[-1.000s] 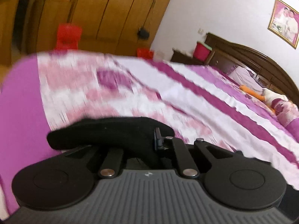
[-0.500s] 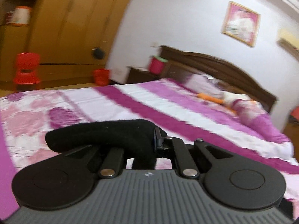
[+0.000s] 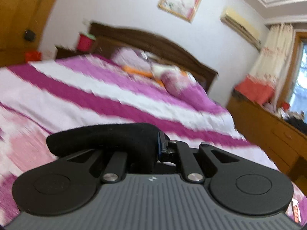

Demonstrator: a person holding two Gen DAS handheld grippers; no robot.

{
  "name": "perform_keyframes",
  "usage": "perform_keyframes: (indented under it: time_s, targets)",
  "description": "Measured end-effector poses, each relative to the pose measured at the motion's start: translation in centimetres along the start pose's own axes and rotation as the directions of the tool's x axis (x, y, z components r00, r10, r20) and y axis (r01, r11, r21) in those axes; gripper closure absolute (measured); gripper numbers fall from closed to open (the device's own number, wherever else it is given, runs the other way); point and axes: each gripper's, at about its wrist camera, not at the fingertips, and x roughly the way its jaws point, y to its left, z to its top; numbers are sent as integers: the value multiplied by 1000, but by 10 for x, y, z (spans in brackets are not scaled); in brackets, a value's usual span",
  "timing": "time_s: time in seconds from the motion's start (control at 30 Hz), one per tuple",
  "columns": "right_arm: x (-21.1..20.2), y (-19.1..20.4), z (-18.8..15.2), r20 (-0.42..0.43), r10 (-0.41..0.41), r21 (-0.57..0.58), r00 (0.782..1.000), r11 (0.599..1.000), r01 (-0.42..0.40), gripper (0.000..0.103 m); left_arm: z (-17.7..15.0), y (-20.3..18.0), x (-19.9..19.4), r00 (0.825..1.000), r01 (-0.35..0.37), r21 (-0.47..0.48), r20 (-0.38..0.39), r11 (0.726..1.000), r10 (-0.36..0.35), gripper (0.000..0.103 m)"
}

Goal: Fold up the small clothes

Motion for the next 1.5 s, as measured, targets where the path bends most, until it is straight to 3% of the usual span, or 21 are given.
perform_keyframes:
  time_s: [0.1, 0.3, 0.5, 0.6, 0.67, 0.9, 1.1, 1.23, 1.5]
  targets:
    - [-1, -3, -1, 6, -4, 0, 1000, 1000, 4, 45, -35, -22, 27, 994, 52, 41, -98, 998, -48, 92]
    - [-1, -11, -7, 7, 26, 19, 1000, 999, -26, 45, -97, -34, 63, 968, 57, 109, -250, 992, -28, 92]
    - [3, -16, -11, 8, 52, 32, 999, 998, -53, 45, -107, -31, 79, 952, 54, 201, -306, 978, 10, 89]
    - [5, -17, -11, 9, 58, 44, 998, 997, -58, 45, -106, -33, 71, 945, 61, 215, -326, 975, 13, 72]
    - [5, -17, -11, 9, 58, 37, 998, 998, -58, 45, -104, -33, 62, 941, 80, 207, -338, 975, -6, 54]
    - [4, -15, -13, 15, 52, 31, 999, 998, -52, 45, -97, -39, 19, 937, 71, 259, -349, 963, 25, 47]
    - [1, -15, -11, 7, 48, 43, 999, 998, -49, 45, -93, -25, -18, 941, 15, 260, -331, 966, 75, 41]
    - [-1, -15, -9, 1, 43, 55, 999, 998, -43, 45, -90, -6, -40, 941, -65, 277, -304, 959, 152, 38]
    - [-5, -5, 4, -2, 33, 41, 999, 999, -33, 44, -86, 39, -59, 909, -234, 255, -285, 938, 304, 37]
